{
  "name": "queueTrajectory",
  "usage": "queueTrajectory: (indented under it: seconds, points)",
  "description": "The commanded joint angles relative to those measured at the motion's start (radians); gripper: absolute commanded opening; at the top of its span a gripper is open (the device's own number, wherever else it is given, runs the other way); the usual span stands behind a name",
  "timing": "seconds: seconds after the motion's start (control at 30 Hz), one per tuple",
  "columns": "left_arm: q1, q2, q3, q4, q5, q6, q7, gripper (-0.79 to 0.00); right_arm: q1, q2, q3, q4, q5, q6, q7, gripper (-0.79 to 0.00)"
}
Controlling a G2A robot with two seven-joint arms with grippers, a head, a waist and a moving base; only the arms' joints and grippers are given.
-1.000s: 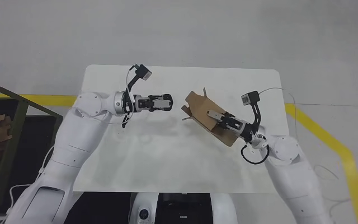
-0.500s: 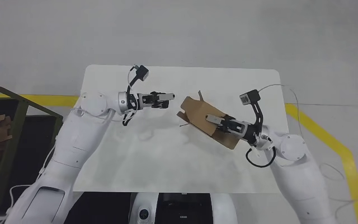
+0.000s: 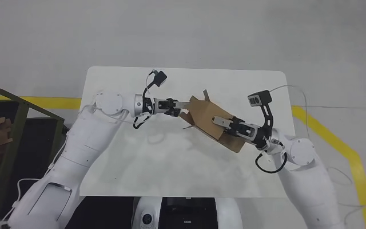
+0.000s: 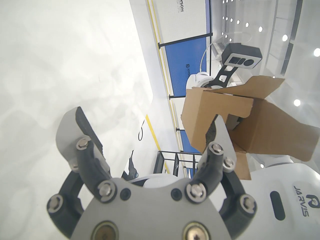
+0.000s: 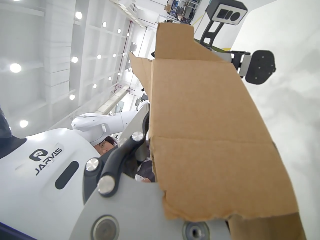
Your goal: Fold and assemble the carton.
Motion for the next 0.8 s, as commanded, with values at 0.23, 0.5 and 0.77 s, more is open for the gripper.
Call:
queueTrajectory:
  seconds: [0.23,0.5,0.77]
  points:
    - [-0.023,-0.008,0.020,0.009,-0.068,-0.008,-0.070,0.000,0.024,-0.004,-0.036,0.022,0.002,-0.008,-0.012,-0.785]
    - [-0.035,-0.013,0.037,0.002,-0.059,-0.001,-0.072,0.000,0.040,-0.006,-0.067,0.048,0.009,-0.018,-0.002,-0.785]
    - [-0.040,-0.016,0.048,0.005,-0.055,0.005,-0.071,0.000,0.049,-0.007,-0.082,0.059,0.006,-0.020,-0.006,-0.785]
